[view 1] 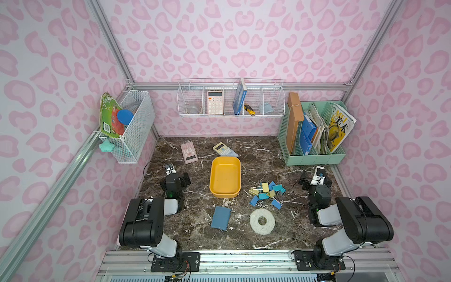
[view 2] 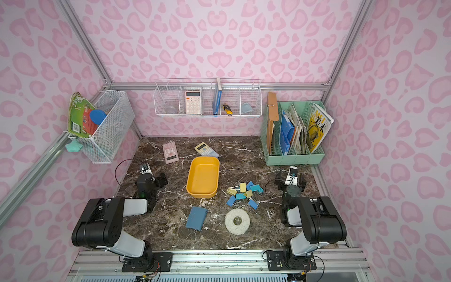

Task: Put the binder clips in the storage box
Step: Move the distractor to the center of the board.

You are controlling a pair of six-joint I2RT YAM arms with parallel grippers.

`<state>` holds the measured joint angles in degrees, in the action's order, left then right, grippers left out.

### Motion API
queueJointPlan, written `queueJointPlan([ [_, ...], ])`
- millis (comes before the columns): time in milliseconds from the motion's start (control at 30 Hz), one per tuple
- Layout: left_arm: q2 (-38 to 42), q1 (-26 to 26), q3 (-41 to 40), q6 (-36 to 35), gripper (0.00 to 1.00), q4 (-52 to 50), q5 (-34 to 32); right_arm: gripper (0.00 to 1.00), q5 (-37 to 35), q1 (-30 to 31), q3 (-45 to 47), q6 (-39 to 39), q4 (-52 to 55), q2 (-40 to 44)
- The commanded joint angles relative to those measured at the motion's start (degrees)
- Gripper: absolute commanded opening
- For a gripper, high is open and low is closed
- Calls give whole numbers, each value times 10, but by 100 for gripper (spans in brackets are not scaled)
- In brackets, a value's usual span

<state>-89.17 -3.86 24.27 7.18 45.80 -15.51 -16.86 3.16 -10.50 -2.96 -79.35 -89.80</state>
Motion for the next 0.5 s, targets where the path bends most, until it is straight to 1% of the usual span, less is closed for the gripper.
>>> queueJointPlan([
  [0, 2, -1, 1, -3, 99, 11, 3, 100, -4, 0, 0, -2, -12, -1],
  [333, 4, -1, 0, -2, 99, 11, 5, 99, -8, 4, 0, 4, -15, 8],
  [367, 7, 0, -1, -12, 99, 23, 7, 100, -21, 15, -19, 11, 42, 32],
  [400, 17, 2, -1, -39, 99, 30, 27, 99, -25, 21, -49, 18, 114, 54],
  [433, 41, 10, 19, -52, 99, -27, 31, 100, -23, 24, -90, 20, 201, 73],
  [467, 69, 20, 56, -55, 99, -116, 24, 100, -24, 27, -127, 24, 277, 87],
])
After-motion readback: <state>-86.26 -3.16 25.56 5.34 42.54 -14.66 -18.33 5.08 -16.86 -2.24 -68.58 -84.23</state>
